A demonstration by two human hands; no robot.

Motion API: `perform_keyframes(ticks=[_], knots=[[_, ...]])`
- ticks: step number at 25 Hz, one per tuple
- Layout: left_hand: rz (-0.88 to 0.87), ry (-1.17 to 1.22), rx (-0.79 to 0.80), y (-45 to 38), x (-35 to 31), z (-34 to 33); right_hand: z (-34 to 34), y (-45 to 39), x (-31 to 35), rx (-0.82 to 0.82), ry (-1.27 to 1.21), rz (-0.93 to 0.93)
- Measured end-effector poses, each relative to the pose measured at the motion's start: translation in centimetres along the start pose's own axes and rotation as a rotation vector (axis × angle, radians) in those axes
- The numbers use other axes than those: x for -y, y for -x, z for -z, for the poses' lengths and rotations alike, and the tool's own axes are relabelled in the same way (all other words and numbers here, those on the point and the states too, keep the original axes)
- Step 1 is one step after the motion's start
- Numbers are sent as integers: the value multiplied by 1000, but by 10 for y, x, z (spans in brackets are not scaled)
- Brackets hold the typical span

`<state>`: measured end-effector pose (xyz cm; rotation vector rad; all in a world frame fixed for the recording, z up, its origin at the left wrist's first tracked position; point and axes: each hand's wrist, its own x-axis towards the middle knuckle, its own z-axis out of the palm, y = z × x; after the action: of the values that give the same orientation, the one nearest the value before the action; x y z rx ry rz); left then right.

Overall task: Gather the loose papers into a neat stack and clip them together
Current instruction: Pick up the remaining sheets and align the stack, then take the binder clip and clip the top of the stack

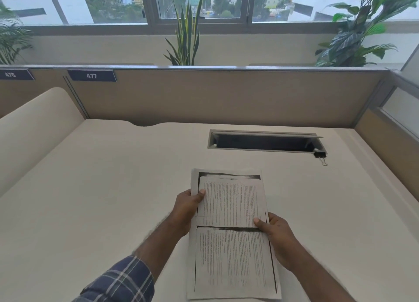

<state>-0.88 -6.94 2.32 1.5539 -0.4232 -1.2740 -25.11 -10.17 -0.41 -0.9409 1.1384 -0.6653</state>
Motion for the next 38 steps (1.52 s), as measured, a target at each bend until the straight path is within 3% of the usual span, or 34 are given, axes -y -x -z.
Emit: perform_keyframes(ticks=[7, 12, 25, 33, 38], knots=[[58, -77, -32, -19, 17, -6, 17, -27, -7, -192, 387, -2], [78, -94, -63, -33, 23, -6, 35, -54, 15, -380, 732, 120], [-38, -202, -113, -60, 24, -24, 103, -164, 92, -638, 909, 257], [-13, -204, -95, -69, 25, -25, 151, -222, 130, -707, 1102, 123], [7, -195, -96, -69, 24, -24, 174, -248, 126, -645, 1180, -45]])
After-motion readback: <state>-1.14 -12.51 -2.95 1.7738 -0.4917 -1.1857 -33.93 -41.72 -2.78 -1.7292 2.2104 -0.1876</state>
